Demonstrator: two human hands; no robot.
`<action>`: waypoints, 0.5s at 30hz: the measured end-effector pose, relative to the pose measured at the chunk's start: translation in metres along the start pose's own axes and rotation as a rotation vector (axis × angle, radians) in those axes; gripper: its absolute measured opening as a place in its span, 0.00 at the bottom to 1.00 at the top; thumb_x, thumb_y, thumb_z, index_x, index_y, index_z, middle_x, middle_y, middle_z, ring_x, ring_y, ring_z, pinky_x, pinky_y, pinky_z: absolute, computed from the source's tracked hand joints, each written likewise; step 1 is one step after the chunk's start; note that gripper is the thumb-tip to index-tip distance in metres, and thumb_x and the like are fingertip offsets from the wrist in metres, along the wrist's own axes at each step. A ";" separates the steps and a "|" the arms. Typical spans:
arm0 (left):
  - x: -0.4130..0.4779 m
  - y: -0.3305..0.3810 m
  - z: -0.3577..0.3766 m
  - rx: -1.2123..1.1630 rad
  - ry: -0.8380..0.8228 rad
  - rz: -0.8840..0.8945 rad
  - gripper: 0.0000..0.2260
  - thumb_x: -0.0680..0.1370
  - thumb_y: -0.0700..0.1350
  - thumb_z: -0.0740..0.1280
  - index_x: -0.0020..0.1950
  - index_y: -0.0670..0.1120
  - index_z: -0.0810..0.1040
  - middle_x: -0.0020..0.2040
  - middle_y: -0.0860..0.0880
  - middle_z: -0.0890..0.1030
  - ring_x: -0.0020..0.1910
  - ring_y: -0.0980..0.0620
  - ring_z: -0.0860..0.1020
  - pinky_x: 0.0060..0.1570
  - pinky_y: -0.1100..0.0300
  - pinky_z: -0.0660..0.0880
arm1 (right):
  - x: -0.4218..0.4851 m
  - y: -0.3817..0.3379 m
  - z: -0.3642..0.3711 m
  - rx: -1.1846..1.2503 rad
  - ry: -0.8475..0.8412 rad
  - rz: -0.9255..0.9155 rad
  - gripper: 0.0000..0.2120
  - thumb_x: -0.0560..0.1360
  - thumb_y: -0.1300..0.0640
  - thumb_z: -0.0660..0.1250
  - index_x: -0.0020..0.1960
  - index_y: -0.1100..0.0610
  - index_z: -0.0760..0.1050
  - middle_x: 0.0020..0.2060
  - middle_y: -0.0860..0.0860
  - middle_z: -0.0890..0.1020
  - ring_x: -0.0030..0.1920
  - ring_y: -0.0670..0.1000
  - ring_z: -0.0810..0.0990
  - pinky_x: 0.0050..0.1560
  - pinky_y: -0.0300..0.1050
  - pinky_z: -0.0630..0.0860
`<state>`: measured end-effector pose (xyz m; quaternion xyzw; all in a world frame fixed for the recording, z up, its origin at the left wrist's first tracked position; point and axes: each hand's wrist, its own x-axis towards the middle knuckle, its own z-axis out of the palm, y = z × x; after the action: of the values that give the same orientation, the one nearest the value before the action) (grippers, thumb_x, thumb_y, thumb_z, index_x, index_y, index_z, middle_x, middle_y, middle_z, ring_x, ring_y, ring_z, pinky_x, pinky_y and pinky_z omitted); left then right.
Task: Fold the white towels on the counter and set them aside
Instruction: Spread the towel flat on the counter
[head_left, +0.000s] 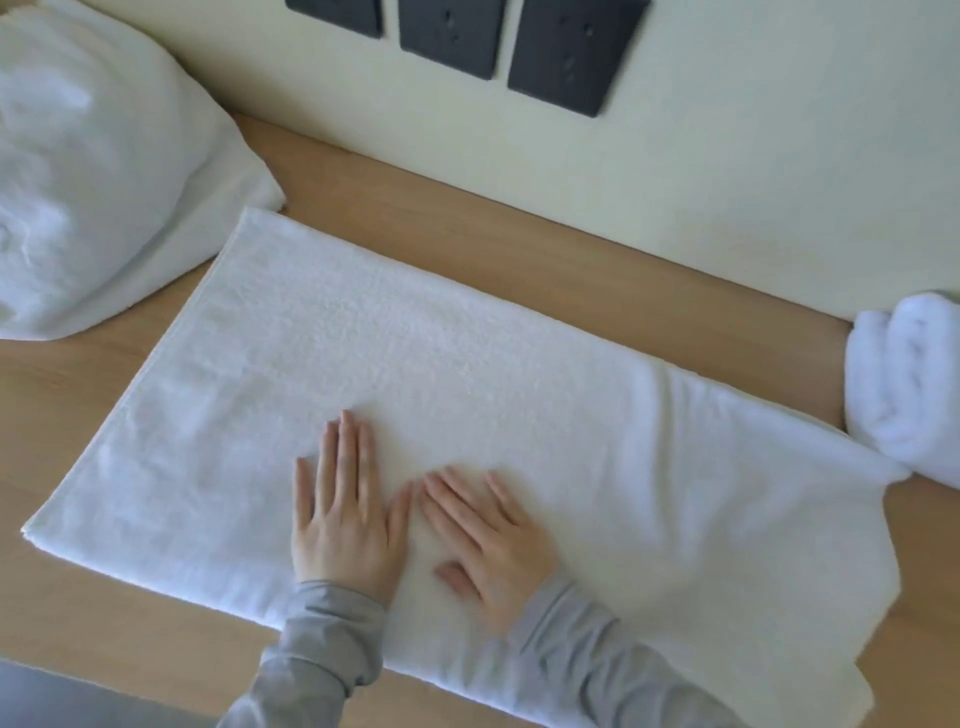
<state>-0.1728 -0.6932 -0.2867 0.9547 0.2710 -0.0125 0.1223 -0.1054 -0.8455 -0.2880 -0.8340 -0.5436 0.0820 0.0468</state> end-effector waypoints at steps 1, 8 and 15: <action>0.000 -0.003 0.003 0.021 0.005 0.005 0.31 0.79 0.58 0.45 0.74 0.38 0.58 0.75 0.42 0.59 0.74 0.44 0.58 0.72 0.44 0.54 | -0.005 0.020 -0.002 0.001 -0.011 0.010 0.28 0.77 0.44 0.53 0.72 0.57 0.65 0.72 0.52 0.66 0.73 0.53 0.61 0.69 0.58 0.60; 0.002 -0.005 0.011 0.047 0.015 -0.010 0.31 0.78 0.58 0.47 0.76 0.41 0.54 0.76 0.44 0.56 0.75 0.47 0.55 0.74 0.46 0.50 | -0.055 0.205 -0.031 -0.068 -0.002 0.619 0.30 0.77 0.45 0.43 0.74 0.60 0.56 0.74 0.55 0.61 0.74 0.55 0.59 0.73 0.56 0.53; 0.001 0.001 0.009 0.034 0.024 -0.027 0.33 0.76 0.59 0.46 0.76 0.40 0.56 0.76 0.42 0.57 0.75 0.45 0.56 0.73 0.44 0.50 | -0.083 0.202 -0.050 0.138 0.278 0.768 0.27 0.78 0.56 0.60 0.74 0.62 0.56 0.73 0.57 0.62 0.74 0.56 0.59 0.74 0.56 0.52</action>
<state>-0.1709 -0.6951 -0.2951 0.9530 0.2850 -0.0073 0.1027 0.0524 -1.0029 -0.2651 -0.9743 -0.1744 0.0162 0.1415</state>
